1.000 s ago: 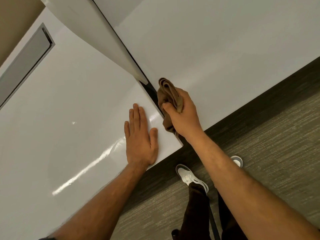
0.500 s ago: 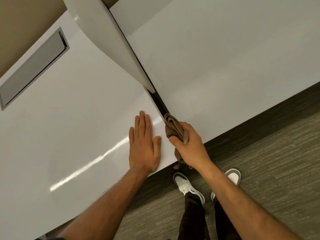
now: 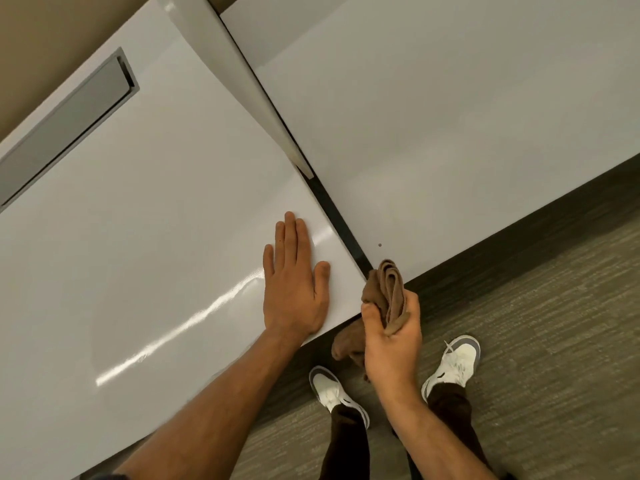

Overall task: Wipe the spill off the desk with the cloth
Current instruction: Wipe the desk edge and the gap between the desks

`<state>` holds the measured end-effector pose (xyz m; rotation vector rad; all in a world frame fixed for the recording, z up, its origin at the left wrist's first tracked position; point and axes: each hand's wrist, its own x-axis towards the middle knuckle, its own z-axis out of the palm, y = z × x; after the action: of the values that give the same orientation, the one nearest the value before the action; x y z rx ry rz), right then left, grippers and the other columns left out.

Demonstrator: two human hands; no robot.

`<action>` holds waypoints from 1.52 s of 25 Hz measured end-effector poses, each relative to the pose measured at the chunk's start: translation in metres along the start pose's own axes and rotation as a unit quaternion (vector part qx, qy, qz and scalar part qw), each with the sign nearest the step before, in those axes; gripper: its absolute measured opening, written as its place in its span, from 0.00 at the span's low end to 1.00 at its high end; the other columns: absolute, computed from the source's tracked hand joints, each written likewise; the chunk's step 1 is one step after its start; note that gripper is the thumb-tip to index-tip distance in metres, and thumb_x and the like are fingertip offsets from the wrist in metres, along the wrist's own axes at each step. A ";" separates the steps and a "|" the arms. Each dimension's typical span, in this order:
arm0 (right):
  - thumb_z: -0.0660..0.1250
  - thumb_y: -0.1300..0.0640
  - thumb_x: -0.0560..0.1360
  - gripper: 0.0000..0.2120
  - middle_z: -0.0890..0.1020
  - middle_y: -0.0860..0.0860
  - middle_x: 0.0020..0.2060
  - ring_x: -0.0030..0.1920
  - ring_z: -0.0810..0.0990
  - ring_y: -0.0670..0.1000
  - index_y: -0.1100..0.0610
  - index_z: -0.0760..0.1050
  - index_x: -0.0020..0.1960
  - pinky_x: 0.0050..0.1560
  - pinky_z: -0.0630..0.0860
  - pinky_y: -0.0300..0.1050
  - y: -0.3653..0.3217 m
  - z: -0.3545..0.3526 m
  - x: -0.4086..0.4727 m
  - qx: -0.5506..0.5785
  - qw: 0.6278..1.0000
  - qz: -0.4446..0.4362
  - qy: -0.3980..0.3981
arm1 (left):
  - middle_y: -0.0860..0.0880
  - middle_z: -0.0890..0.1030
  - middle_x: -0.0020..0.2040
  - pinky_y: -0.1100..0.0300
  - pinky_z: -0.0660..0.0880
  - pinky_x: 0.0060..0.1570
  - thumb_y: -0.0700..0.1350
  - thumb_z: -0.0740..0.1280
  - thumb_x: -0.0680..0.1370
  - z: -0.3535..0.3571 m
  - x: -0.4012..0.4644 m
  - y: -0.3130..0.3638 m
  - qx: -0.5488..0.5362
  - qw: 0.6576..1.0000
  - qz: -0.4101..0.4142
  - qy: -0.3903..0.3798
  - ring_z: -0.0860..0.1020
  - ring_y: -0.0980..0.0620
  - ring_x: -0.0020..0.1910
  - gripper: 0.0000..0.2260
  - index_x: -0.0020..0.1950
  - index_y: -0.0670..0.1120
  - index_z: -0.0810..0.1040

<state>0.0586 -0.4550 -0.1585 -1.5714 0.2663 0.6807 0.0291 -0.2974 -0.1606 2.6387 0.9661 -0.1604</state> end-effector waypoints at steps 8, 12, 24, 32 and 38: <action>0.72 0.57 0.78 0.24 0.77 0.46 0.61 0.55 0.82 0.45 0.37 0.64 0.63 0.49 0.85 0.44 0.045 0.087 -0.089 0.085 0.989 0.026 0.119 | 0.51 0.45 0.87 0.59 0.36 0.81 0.51 0.53 0.86 -0.019 0.001 -0.012 -0.252 0.966 0.030 -0.055 0.41 0.55 0.85 0.30 0.86 0.46 0.47; 0.70 0.60 0.78 0.24 0.81 0.39 0.55 0.53 0.82 0.40 0.30 0.70 0.56 0.48 0.81 0.35 0.065 0.094 -0.133 0.015 0.992 -0.026 0.120 | 0.53 0.54 0.86 0.70 0.41 0.78 0.45 0.58 0.88 -0.051 -0.048 -0.104 -0.285 0.958 0.037 -0.013 0.47 0.65 0.81 0.25 0.85 0.47 0.56; 0.64 0.48 0.80 0.28 0.65 0.55 0.77 0.74 0.66 0.60 0.51 0.64 0.78 0.71 0.70 0.64 -0.012 0.115 -0.020 -0.466 0.835 -0.287 0.055 | 0.50 0.47 0.86 0.68 0.34 0.78 0.62 0.48 0.83 -0.084 -0.164 -0.356 -0.108 0.994 -0.016 0.004 0.37 0.63 0.82 0.36 0.86 0.45 0.49; 0.72 0.41 0.74 0.35 0.64 0.52 0.79 0.74 0.67 0.57 0.48 0.66 0.77 0.69 0.69 0.53 -0.019 0.177 0.011 -0.501 0.798 -0.334 0.017 | 0.49 0.41 0.87 0.55 0.38 0.82 0.60 0.43 0.85 -0.064 -0.159 -0.361 -0.028 0.999 -0.025 0.006 0.38 0.53 0.85 0.33 0.86 0.46 0.43; 0.67 0.46 0.78 0.28 0.66 0.52 0.79 0.77 0.66 0.57 0.47 0.69 0.77 0.71 0.71 0.58 0.043 0.221 -0.074 -0.492 0.776 -0.370 -0.136 | 0.49 0.41 0.87 0.53 0.40 0.83 0.60 0.43 0.85 -0.064 -0.162 -0.357 -0.036 0.999 -0.023 0.002 0.38 0.52 0.85 0.33 0.86 0.45 0.42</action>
<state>-0.0814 -0.2644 -0.1478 -2.2892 -1.0688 0.3842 -0.3247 -0.1179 -0.1594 2.5546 1.0148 -0.1302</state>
